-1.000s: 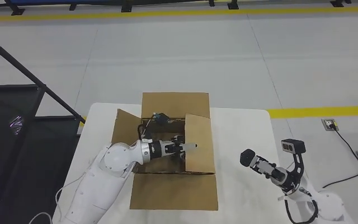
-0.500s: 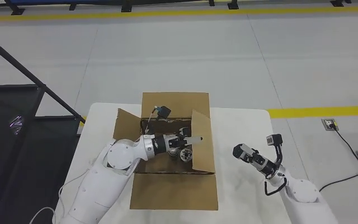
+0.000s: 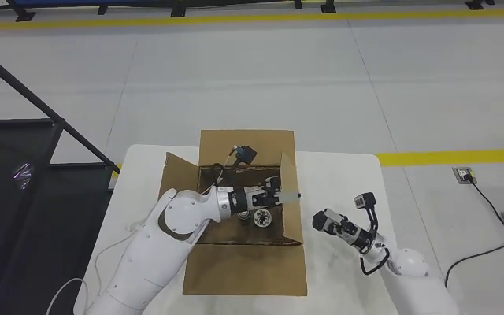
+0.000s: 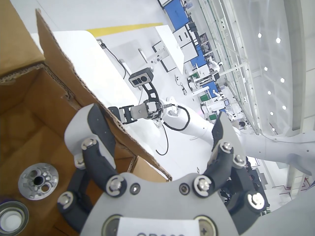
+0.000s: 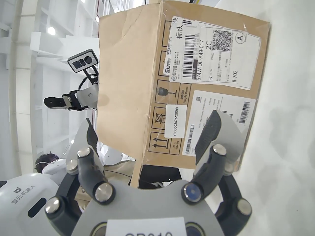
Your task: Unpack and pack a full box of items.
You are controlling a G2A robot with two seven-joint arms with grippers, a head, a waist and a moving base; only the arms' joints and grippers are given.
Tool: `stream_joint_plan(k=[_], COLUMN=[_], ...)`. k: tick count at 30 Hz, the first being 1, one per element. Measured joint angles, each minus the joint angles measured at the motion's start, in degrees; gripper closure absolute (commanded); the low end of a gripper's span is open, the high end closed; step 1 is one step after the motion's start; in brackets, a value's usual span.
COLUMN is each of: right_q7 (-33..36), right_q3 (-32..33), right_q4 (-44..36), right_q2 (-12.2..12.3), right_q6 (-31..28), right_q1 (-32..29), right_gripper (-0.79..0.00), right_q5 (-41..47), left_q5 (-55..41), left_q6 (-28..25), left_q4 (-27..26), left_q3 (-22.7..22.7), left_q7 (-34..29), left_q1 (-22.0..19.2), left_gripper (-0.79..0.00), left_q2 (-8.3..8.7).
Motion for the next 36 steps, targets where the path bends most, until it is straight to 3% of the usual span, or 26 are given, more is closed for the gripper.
stream_joint_plan(k=[6, 10, 15, 22, 27, 36], right_q7=[0.4, -3.5, -5.1, -6.5, -5.9, -4.0], right_q3=[4.5, 10.3, 17.7, 23.3, 23.6, 21.1], right_q4=[0.2, -6.9, -18.7, -29.7, -30.0, -25.0], right_q2=[0.7, 2.1, 3.9, 5.1, 5.5, 5.9], right_q6=[-5.3, -9.8, -11.3, -12.8, -12.1, -10.3], right_q1=[-1.0, -6.1, -15.2, -25.4, -26.7, -23.1], right_gripper=[-0.785, -0.785, -0.785, -0.785, -0.785, -0.785], right_q5=[6.7, 8.8, 9.3, 8.8, 8.5, 10.2], left_q5=[0.6, 1.1, 1.4, -0.2, -0.4, -1.2], left_q6=[0.4, 0.2, -1.8, -2.5, -2.3, -2.6], left_q4=[0.5, 1.5, 4.5, 12.1, 17.3, 25.3], left_q3=[1.7, 3.8, 6.8, 12.8, 16.3, 20.0], left_q7=[0.5, 2.0, 4.2, 7.0, 8.7, 9.7], left_q1=[-1.3, -2.9, -5.0, -9.1, -11.5, -14.6], left_gripper=[-0.785, -0.785, -0.785, -0.785, -0.785, -0.785], left_q2=[-0.66, -1.51, -2.91, -6.16, -8.53, -12.25])
